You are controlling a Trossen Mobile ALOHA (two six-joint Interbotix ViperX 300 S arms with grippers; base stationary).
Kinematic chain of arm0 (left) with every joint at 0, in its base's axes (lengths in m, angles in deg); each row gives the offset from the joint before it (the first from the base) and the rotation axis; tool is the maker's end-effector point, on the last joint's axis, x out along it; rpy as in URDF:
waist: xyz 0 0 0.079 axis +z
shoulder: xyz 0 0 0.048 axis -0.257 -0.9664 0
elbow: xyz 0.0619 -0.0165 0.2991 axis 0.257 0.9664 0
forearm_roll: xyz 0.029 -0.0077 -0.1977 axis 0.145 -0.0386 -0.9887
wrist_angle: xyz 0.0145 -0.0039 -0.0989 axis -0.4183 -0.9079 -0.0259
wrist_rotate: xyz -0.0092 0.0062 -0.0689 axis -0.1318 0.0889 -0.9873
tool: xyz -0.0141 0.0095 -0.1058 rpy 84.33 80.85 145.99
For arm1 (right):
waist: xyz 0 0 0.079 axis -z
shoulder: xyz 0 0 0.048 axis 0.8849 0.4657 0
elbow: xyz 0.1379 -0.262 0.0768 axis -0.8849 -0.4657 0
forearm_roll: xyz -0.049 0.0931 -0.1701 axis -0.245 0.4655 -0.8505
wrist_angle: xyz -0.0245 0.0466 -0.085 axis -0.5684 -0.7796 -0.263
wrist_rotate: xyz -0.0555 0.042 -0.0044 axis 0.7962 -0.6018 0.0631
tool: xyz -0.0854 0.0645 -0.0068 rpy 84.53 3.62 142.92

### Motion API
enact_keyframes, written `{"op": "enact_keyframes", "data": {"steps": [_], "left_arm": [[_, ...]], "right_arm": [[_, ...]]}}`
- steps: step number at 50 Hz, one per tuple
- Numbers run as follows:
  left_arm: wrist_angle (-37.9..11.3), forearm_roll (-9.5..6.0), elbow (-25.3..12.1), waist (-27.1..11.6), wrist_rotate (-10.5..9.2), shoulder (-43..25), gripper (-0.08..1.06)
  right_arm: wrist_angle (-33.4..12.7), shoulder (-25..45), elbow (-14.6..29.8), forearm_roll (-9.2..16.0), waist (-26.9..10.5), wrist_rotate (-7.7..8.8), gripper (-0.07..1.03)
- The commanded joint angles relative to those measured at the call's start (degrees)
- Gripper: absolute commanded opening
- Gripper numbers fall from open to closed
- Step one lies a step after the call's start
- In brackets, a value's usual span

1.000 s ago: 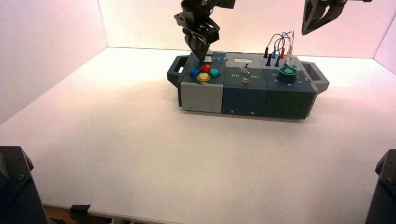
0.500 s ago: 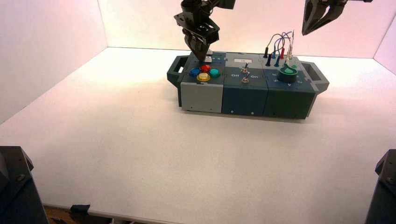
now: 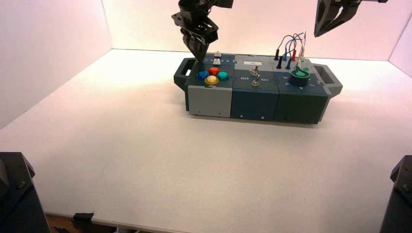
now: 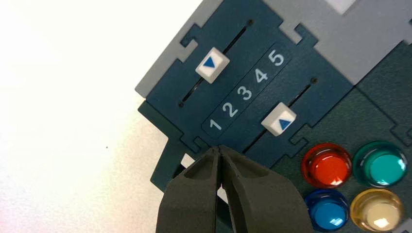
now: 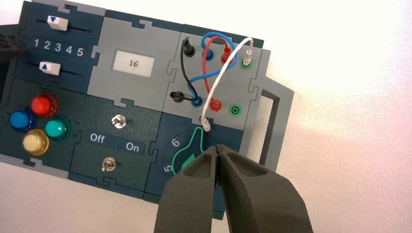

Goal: Move the bottom slider to position 3.

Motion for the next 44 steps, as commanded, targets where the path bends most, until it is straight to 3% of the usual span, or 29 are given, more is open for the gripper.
{"op": "enact_keyframes", "data": {"steps": [1, 13, 25, 33, 44], "left_arm": [[0.3, 0.09, -0.4, 0.0, 0.26, 6.4, -0.03], [0.4, 0.00, 1.2, 1.5, -0.97, 14.6, -0.03], [0.7, -0.26, 8.2, 4.0, -2.29, 24.0, -0.03], [0.8, -0.26, 11.9, 4.0, -2.37, 26.1, -0.03], [0.9, -0.26, 12.4, 4.0, -3.25, 25.1, -0.03]], "right_arm": [[0.4, -2.3, 1.4, -0.1, 0.1, 0.09, -0.02], [0.5, -9.6, 1.9, -0.1, 0.1, 0.97, -0.02], [0.4, -18.7, 0.6, -0.2, -1.1, 2.72, -0.02], [0.6, -20.7, -1.1, -0.1, -2.4, 3.08, -0.02], [0.7, -20.8, -2.0, -0.1, -2.9, 2.99, -0.02]]}}
